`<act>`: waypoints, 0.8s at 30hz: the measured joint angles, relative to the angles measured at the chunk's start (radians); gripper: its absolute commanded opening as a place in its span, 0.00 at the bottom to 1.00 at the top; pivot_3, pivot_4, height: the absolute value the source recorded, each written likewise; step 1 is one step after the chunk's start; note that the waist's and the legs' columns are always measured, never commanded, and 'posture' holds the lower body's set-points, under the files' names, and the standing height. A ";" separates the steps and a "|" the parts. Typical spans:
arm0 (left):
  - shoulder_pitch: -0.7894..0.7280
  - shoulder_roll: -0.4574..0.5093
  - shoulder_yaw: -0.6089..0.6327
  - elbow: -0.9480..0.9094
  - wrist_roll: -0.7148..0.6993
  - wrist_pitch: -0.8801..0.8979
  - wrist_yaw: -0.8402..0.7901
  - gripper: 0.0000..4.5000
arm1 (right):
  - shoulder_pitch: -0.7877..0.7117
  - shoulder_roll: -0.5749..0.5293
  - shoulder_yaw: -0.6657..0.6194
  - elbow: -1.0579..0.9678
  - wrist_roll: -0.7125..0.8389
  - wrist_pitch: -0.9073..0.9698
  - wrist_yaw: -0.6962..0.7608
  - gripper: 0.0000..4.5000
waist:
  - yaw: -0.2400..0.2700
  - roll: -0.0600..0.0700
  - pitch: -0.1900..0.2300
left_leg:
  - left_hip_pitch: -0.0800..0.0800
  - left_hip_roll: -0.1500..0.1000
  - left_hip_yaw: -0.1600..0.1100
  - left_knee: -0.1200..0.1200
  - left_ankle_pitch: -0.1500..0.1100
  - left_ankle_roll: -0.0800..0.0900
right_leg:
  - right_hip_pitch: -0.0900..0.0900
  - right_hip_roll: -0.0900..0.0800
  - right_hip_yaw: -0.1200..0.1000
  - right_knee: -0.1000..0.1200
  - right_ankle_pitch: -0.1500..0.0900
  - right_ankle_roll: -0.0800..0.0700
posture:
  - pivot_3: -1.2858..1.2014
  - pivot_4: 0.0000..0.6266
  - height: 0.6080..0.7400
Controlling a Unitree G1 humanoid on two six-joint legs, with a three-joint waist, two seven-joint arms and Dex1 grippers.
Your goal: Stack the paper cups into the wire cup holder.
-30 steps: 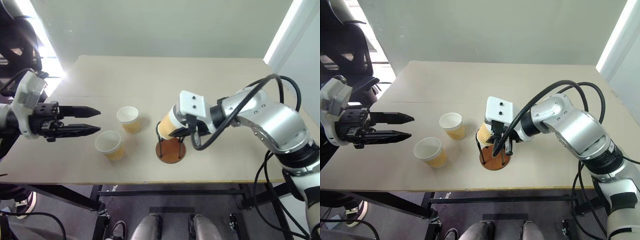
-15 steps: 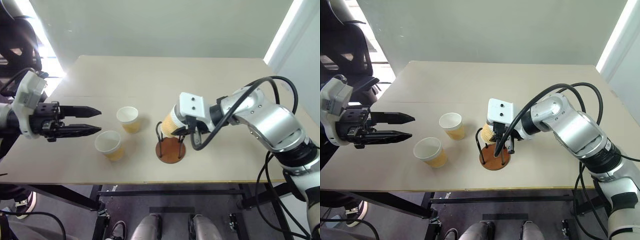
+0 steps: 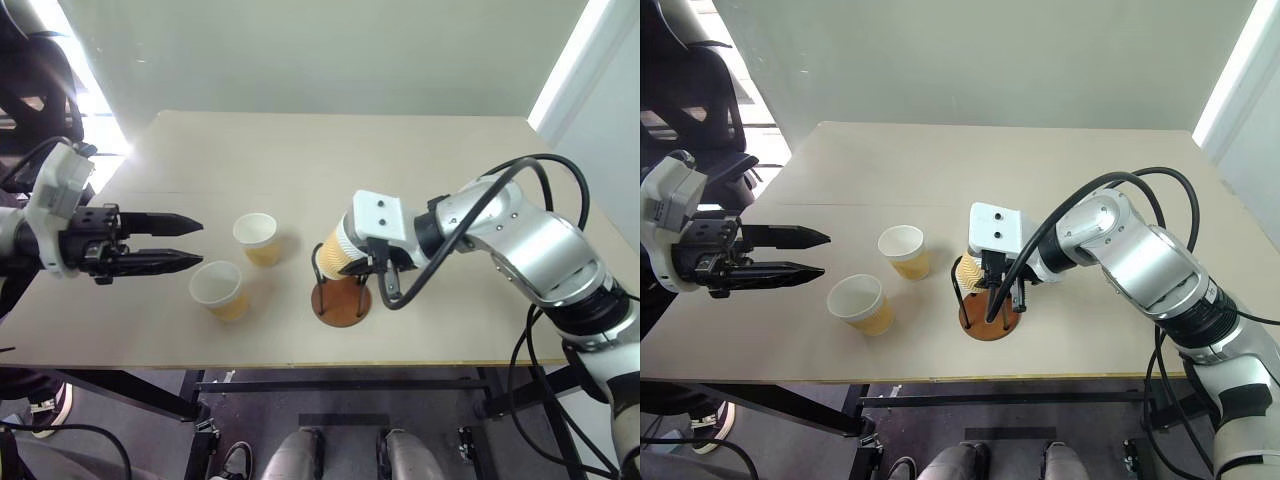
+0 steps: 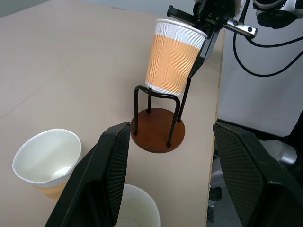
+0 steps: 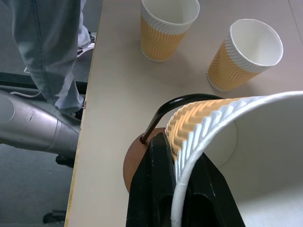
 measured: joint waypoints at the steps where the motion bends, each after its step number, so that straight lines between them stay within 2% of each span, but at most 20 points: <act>1: 0.000 0.000 0.000 0.000 0.000 0.000 0.000 0.66 | 0.000 0.000 0.002 -0.001 -0.002 -0.002 0.000 0.01 | 0.000 0.000 0.000 | 0.000 0.000 0.000 0.000 0.000 0.000 | 0.000 0.000 0.000 0.000 0.000 0.000 | 0.52 0.24 1.00; 2: 0.000 0.000 0.000 0.000 0.000 0.000 0.000 0.66 | 0.000 0.000 0.003 -0.001 -0.007 -0.004 0.000 0.01 | 0.000 0.000 0.000 | 0.000 0.000 0.000 0.000 0.000 0.000 | 0.000 0.000 0.000 0.000 0.000 0.000 | 0.52 0.24 1.00; 5: 0.000 0.000 0.000 0.000 0.000 0.000 0.000 0.66 | 0.000 0.000 0.007 -0.001 -0.017 -0.010 0.000 0.14 | 0.000 0.000 0.000 | 0.000 0.000 0.000 0.000 0.000 0.000 | 0.000 0.000 0.000 0.000 0.000 0.000 | 0.52 0.24 1.00; 11: 0.000 0.000 0.000 0.000 0.002 -0.001 -0.001 0.66 | 0.000 -0.001 0.007 -0.001 -0.020 -0.014 0.002 0.59 | 0.000 0.000 0.000 | 0.000 0.000 0.000 0.000 0.000 0.000 | 0.000 0.000 0.000 0.000 0.000 0.000 | 0.52 0.24 1.00; 16: -0.012 0.001 -0.004 0.007 0.008 -0.005 -0.005 0.66 | 0.000 -0.014 0.006 0.000 -0.026 -0.028 0.012 0.59 | 0.000 0.000 0.000 | 0.000 0.000 0.000 0.000 0.000 0.000 | 0.000 0.000 0.000 0.000 0.000 0.000 | 0.52 0.24 1.00; 19: -0.072 0.023 -0.035 0.031 0.023 -0.015 -0.024 0.66 | -0.008 -0.048 -0.022 0.013 -0.027 -0.034 0.013 0.59 | 0.003 -0.001 0.001 | -0.001 0.000 0.000 0.000 0.000 0.000 | 0.000 0.000 0.000 0.000 0.000 -0.001 | 0.52 0.24 1.00; 22: -0.133 0.094 -0.115 0.056 0.077 -0.056 -0.034 0.66 | -0.009 -0.126 -0.124 0.023 -0.020 -0.039 0.016 0.59 | 0.006 -0.001 0.001 | -0.002 0.000 0.000 0.000 0.000 0.000 | 0.000 0.000 0.000 -0.003 0.000 -0.003 | 0.52 0.24 1.00; 24: -0.162 0.173 -0.208 0.099 0.136 -0.132 -0.036 0.66 | -0.008 -0.210 -0.245 0.047 0.001 -0.059 0.035 0.59 | 0.007 -0.002 0.001 | -0.003 0.000 0.000 0.000 -0.001 0.001 | -0.001 0.000 0.000 -0.004 0.000 -0.003 | 0.52 0.24 1.00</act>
